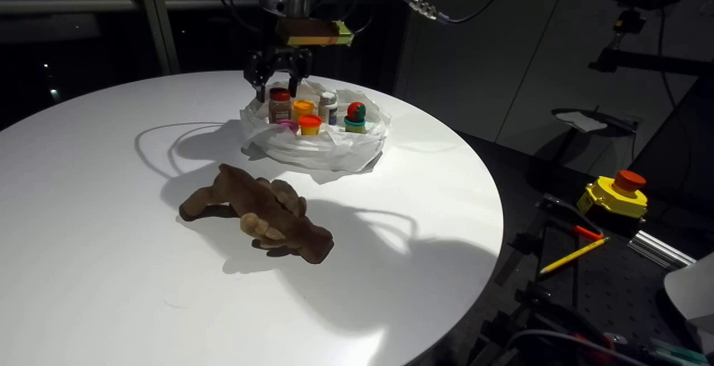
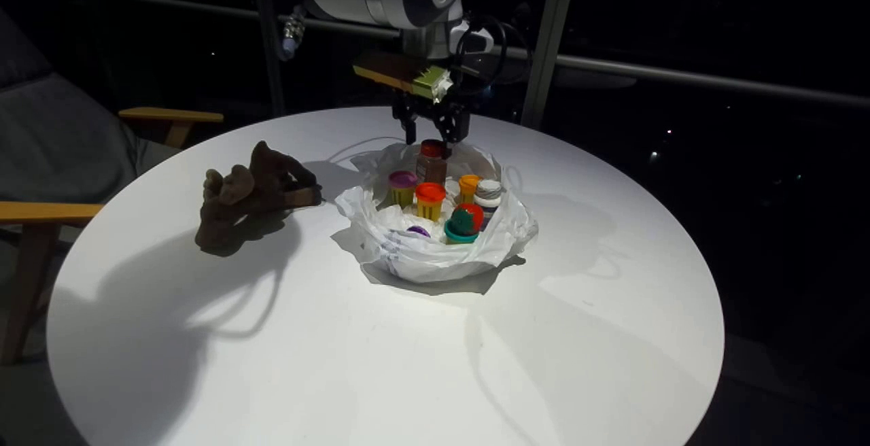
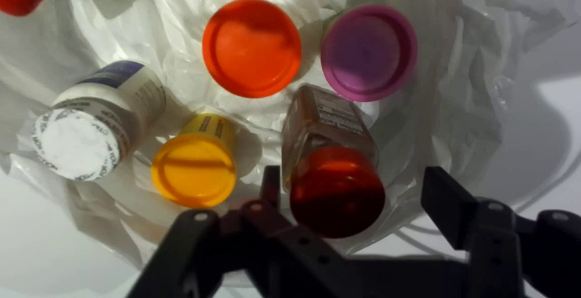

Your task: Remove all the objects from the plastic bag and put them on the table

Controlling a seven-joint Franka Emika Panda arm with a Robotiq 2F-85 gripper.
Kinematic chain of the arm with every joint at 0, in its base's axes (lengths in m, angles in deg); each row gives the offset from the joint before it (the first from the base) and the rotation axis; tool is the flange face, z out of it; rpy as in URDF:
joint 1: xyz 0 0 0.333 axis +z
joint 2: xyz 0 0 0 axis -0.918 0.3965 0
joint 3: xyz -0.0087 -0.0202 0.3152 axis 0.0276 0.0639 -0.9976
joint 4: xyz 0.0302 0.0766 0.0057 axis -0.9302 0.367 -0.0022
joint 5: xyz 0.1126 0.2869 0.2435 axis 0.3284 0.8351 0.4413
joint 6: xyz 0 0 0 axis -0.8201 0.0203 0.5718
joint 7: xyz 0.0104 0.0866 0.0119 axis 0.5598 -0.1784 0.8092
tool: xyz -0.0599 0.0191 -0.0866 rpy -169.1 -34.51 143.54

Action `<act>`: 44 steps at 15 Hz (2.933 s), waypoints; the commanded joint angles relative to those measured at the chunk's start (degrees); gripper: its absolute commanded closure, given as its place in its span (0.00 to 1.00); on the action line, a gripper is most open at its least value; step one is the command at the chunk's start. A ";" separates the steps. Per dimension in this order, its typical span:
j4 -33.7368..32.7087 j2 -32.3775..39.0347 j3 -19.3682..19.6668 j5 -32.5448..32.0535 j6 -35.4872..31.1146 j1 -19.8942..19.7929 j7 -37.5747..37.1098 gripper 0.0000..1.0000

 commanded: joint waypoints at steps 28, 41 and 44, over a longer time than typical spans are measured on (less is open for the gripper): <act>30.01 -31.39 -3.28 -2.20 8.79 6.86 -7.24 0.78; 39.26 -25.18 -5.76 -1.54 -12.80 4.58 3.40 0.78; 39.19 -24.67 -6.76 -0.03 -12.95 3.89 4.88 0.28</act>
